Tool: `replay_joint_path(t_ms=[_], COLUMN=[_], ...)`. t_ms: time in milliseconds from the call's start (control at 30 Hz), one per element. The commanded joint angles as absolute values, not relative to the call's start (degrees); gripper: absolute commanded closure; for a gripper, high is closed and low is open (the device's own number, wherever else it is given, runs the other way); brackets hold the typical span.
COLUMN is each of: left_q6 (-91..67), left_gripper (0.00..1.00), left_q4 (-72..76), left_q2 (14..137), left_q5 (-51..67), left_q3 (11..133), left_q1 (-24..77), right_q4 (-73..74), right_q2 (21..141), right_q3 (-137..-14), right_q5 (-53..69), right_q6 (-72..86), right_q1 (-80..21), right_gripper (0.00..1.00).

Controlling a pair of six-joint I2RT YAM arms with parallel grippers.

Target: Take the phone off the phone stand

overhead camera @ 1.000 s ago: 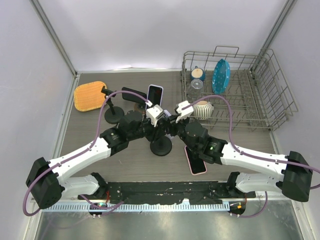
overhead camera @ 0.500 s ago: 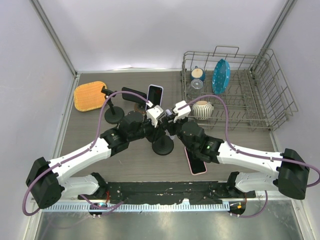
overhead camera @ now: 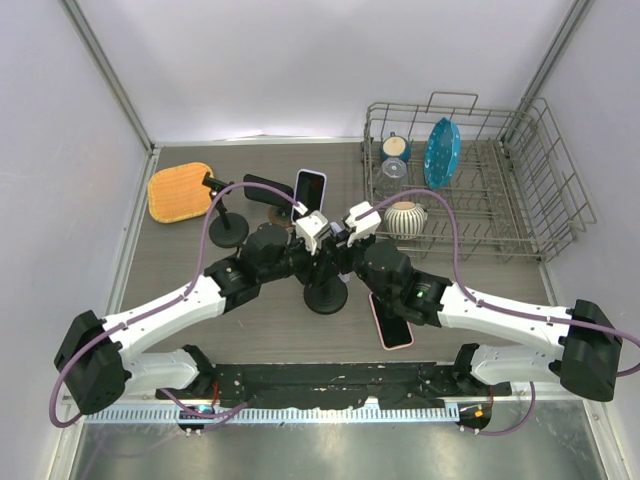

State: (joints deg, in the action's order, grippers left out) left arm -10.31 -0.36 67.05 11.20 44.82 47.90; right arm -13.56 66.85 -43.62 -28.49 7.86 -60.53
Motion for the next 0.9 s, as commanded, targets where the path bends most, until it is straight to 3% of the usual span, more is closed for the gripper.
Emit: replay_joint_path(t_ms=[0, 100, 367, 633, 867], left_q6=[-10.72, -10.72, -11.60, -17.31, -22.14], left_gripper=[0.46, 0.55, 1.00, 1.00, 1.00], left_q4=[3.16, 3.16, 2.99, 0.18, 0.26], left_q2=[68.82, 69.52, 69.70, 69.43, 68.56], left_q5=[12.74, 12.83, 10.47, 0.62, 0.70], left_q3=[45.09, 45.18, 45.09, 45.70, 45.26], left_q1=[48.08, 48.08, 48.08, 47.81, 43.51], right_q4=[-13.10, -13.18, -12.22, -6.78, -1.15], right_q2=[65.30, 65.30, 65.39, 63.90, 60.91], right_q3=[-46.05, -46.14, -46.14, -46.05, -44.21], right_q5=[-25.23, -24.09, -22.59, -24.95, -29.79], right_q6=[10.11, 10.55, 11.60, 12.30, 14.24], right_q1=[-61.00, -61.00, -61.17, -63.54, -66.18], right_gripper=[0.99, 0.99, 0.99, 0.99, 0.99])
